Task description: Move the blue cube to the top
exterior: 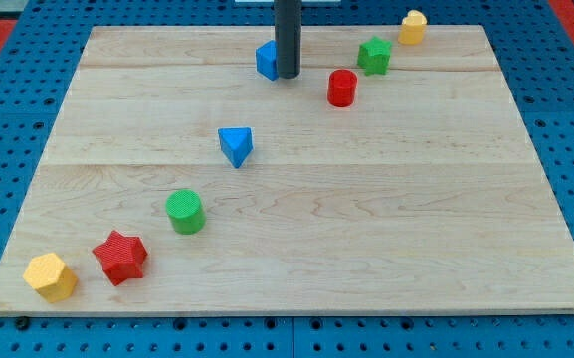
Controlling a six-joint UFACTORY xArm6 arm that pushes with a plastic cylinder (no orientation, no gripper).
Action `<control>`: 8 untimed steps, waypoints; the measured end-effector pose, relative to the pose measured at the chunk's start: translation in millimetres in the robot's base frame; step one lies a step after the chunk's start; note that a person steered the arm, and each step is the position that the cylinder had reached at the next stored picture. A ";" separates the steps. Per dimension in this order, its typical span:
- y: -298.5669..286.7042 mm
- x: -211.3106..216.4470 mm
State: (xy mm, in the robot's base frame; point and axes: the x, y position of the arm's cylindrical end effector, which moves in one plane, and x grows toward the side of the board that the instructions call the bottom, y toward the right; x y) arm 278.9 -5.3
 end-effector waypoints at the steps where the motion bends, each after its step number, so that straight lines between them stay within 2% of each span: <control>1: -19.6 -1.9; 3: -66.0 -2.4; 5: -58.9 -28.7; 6: -64.2 -25.4; 8: -44.7 58.0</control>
